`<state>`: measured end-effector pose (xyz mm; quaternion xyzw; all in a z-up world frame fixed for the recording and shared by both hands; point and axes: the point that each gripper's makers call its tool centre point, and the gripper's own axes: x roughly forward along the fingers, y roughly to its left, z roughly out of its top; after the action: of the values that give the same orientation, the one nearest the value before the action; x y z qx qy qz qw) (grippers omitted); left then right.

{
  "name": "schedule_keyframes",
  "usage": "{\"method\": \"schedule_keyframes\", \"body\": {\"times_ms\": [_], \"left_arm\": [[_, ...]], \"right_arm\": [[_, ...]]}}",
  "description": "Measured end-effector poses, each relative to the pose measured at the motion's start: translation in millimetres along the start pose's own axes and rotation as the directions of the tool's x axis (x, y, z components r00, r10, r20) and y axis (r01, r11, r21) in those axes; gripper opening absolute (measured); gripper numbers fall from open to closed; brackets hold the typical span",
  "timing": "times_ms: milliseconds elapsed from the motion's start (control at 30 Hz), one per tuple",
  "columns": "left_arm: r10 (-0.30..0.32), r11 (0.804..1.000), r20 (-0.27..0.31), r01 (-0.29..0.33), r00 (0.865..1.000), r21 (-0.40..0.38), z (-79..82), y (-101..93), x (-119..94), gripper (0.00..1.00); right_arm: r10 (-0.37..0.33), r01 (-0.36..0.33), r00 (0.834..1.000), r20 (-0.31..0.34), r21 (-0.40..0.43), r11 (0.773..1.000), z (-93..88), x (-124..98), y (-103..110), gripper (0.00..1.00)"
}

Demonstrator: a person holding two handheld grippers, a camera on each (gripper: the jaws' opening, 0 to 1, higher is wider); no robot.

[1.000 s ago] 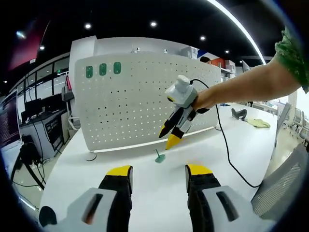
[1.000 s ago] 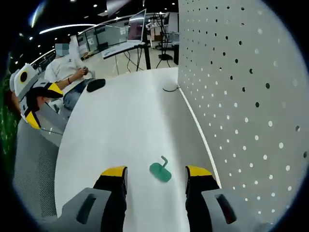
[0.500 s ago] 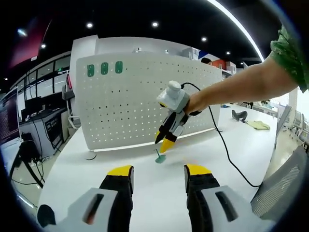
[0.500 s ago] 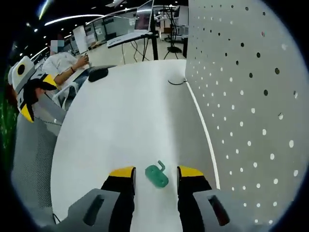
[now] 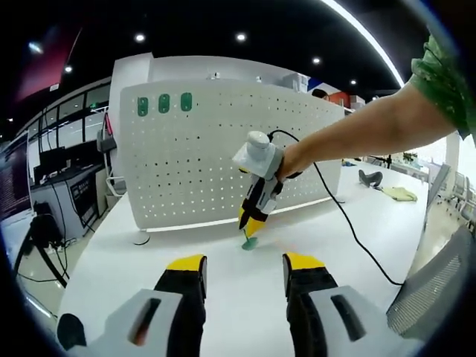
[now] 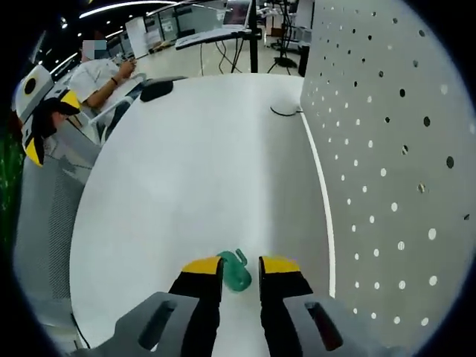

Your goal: Insert the hook assembly into the mounting plate slot until the hook locks in place.

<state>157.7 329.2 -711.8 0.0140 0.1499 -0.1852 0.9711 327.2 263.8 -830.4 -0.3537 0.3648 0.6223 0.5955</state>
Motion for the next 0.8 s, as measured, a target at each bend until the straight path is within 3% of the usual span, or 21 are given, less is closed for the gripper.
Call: {"method": "schedule_keyframes", "body": {"times_ms": [800], "left_arm": [[-0.009, 1.000, -0.003, 0.009, 1.000, -0.002, -0.5, -0.5, -1, 0.41]], "right_arm": [[0.053, -0.056, 0.997, -0.052, -0.062, 0.996, -1.3, 0, 13, 0.08]]}}
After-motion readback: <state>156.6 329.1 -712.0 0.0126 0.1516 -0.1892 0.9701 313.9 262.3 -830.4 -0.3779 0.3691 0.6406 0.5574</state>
